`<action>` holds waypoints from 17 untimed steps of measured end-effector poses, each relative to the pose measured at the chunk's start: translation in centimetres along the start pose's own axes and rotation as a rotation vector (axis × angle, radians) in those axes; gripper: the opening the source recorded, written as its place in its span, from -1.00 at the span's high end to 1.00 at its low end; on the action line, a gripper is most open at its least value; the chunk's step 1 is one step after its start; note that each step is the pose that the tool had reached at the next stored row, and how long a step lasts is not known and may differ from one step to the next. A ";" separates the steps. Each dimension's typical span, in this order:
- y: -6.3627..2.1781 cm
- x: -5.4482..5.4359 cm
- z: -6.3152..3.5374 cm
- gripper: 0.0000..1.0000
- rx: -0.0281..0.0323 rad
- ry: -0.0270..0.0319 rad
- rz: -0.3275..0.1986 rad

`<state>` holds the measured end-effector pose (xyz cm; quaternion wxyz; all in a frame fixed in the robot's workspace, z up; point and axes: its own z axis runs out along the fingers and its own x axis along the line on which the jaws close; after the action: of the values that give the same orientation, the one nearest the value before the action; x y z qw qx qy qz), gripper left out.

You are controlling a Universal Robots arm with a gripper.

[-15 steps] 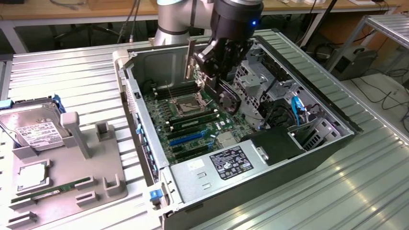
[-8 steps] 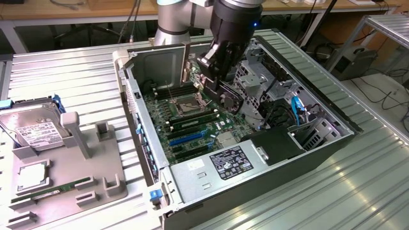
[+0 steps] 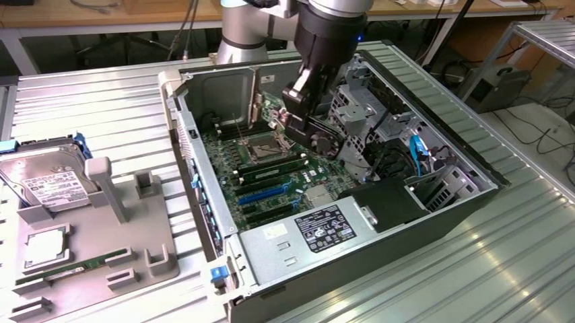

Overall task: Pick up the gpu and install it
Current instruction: 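Insert the gpu into the slot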

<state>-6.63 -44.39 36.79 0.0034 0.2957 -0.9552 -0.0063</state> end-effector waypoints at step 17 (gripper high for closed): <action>-0.01 0.0 0.48 0.47 0.0009 0.0049 -0.360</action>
<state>-6.64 -44.40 36.30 0.0044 0.4621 -0.8868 -0.0057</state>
